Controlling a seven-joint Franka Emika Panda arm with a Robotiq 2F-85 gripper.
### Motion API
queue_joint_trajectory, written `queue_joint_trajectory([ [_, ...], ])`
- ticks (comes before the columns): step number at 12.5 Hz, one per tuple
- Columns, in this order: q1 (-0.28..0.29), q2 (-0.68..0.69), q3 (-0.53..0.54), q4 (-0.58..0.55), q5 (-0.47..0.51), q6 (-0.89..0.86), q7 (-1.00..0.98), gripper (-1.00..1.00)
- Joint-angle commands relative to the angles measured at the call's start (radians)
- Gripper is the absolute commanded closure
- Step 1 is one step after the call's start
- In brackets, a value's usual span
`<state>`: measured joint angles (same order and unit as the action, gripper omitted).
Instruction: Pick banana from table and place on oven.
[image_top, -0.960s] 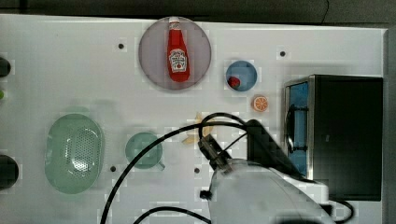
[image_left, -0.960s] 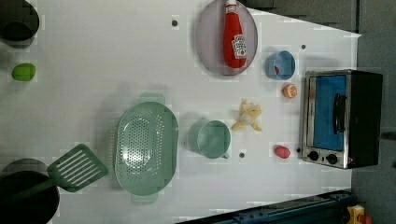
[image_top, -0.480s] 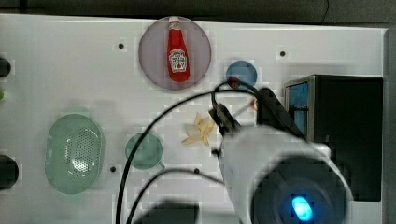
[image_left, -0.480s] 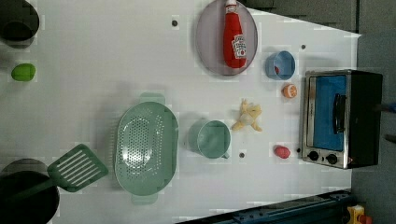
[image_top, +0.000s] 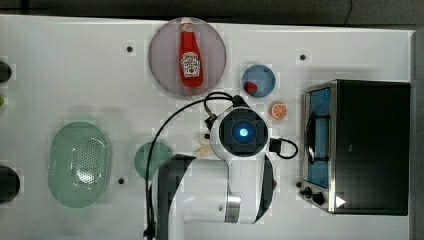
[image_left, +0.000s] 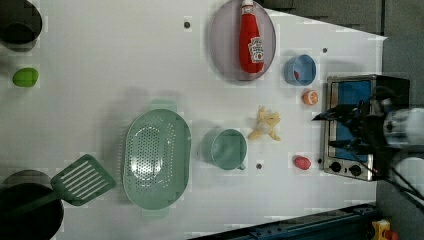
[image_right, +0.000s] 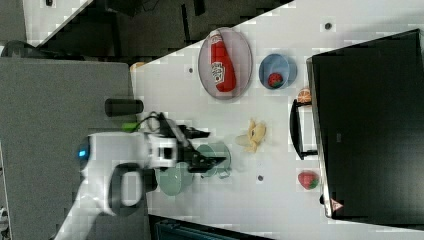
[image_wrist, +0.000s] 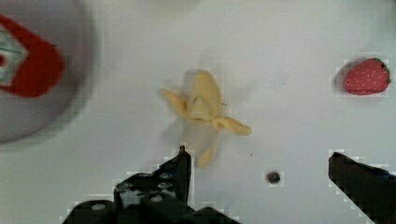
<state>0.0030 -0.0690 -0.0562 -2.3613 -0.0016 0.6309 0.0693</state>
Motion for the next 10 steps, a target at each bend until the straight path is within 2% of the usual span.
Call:
queue_joint_trajectory([
  [1,-0.012,0.039,0.019,-0.013,-0.024,0.113,0.012,-1.00],
  [6,-0.011,0.236,0.056,-0.017,-0.024,0.259,0.015,-1.00],
  [10,-0.011,0.329,0.070,-0.044,-0.024,0.362,0.018,-1.00],
])
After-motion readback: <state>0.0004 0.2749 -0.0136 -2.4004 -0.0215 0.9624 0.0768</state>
